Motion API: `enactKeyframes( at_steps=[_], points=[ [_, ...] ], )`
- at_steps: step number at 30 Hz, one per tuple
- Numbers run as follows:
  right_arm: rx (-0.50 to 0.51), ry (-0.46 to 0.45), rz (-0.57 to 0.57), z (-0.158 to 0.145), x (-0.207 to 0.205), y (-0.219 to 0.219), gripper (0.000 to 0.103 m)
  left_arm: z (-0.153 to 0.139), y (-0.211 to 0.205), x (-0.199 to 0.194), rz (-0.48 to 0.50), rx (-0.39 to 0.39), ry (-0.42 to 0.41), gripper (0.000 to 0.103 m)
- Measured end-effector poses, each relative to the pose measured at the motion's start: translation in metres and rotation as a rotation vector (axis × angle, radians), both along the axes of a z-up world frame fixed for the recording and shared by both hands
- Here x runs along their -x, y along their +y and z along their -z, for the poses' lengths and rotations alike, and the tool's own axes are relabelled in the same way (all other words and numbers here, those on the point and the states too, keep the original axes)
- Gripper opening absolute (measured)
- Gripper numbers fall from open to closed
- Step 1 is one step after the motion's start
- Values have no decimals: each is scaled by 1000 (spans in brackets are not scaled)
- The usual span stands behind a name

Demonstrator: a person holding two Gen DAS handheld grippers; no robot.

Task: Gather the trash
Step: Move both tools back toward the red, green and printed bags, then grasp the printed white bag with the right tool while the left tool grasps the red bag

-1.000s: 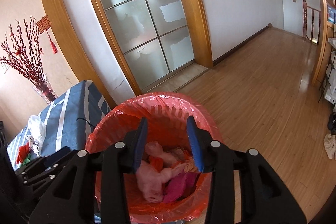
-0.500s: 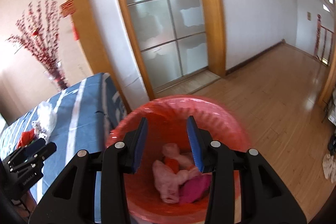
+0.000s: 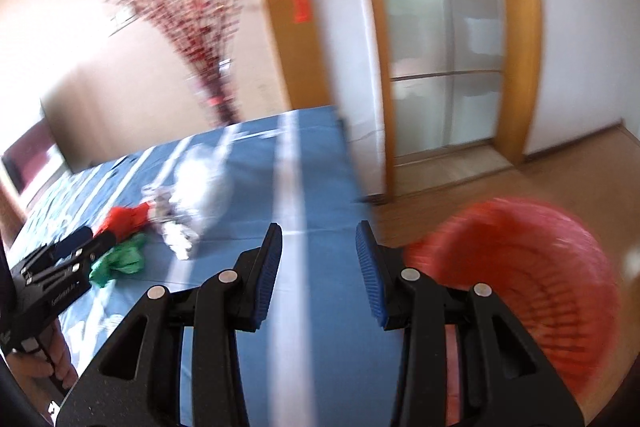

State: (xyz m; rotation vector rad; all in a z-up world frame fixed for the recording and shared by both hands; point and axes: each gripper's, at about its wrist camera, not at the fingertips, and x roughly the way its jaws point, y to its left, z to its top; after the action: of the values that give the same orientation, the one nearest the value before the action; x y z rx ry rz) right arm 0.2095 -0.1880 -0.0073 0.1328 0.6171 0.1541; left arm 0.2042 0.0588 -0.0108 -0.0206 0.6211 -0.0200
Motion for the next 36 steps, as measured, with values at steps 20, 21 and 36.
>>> enactKeyframes(
  at_steps=[20,21,36],
  points=[
    [98,127,-274,47,-80,170,39,12,123,-21,-195,41,17,57],
    [109,132,-274,49,-82,173,39,13,125,-23,-194,43,18,57],
    [135,223,-275,67,-92,165,3,20,119,-48,-149,48,53,58]
  ],
)
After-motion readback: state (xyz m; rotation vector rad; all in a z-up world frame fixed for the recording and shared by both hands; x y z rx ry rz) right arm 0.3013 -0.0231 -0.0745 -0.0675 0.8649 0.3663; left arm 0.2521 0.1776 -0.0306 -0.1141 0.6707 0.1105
